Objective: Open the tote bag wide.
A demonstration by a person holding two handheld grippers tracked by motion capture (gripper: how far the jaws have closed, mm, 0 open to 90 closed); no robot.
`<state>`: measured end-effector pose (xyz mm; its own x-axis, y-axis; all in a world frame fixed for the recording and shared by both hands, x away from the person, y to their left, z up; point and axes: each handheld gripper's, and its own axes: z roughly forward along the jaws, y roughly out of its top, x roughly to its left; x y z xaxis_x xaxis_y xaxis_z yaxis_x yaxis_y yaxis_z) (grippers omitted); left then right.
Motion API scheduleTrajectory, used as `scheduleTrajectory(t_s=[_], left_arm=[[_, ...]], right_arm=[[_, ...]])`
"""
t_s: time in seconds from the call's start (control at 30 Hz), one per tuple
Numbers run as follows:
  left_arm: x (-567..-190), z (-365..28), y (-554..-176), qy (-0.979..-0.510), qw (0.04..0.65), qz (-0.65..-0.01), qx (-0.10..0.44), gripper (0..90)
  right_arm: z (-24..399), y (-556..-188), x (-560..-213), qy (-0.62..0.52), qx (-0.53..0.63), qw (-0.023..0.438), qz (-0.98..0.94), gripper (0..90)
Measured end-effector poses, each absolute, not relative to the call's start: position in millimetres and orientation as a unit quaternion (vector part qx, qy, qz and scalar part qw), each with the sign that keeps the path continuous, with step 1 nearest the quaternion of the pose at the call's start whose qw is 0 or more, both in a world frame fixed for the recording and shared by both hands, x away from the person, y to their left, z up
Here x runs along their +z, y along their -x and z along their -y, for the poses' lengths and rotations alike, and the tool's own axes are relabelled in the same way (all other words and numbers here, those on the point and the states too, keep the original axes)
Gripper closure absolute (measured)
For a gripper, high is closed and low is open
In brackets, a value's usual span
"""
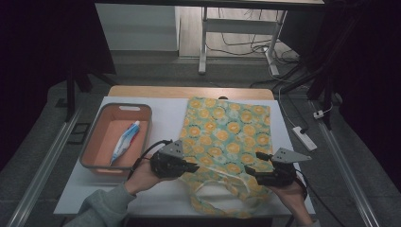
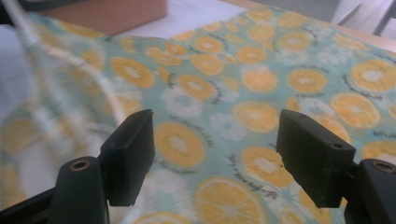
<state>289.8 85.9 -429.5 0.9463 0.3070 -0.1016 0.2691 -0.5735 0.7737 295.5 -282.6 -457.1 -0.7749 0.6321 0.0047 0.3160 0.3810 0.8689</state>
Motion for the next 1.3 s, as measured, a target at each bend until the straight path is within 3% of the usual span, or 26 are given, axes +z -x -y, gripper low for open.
scheduleTrajectory(t_s=[0.37,0.67,0.97,1.1,1.3], left_arm=[[-406.6,-112.3,-321.5,-0.852,0.477,-0.212,0.046,88.6],[-408.3,-131.6,-330.0,-0.839,0.487,-0.237,0.050,88.6],[-405.6,-140.5,-332.1,-0.832,0.495,-0.245,0.052,88.6],[-404.2,-142.5,-331.8,-0.829,0.500,-0.244,0.050,88.6],[-404.2,-142.6,-331.7,-0.830,0.499,-0.244,0.048,88.6]], right_arm=[[255.7,-272.7,-447.5,-0.261,0.441,0.144,-0.847,25.7],[237.1,-273.0,-467.0,-0.262,0.363,0.144,-0.883,15.1],[223.8,-275.6,-485.5,-0.250,0.297,0.160,-0.907,14.1],[223.0,-279.0,-493.3,-0.251,0.285,0.171,-0.909,25.1],[229.9,-286.9,-496.0,-0.272,0.290,0.193,-0.897,70.1]])
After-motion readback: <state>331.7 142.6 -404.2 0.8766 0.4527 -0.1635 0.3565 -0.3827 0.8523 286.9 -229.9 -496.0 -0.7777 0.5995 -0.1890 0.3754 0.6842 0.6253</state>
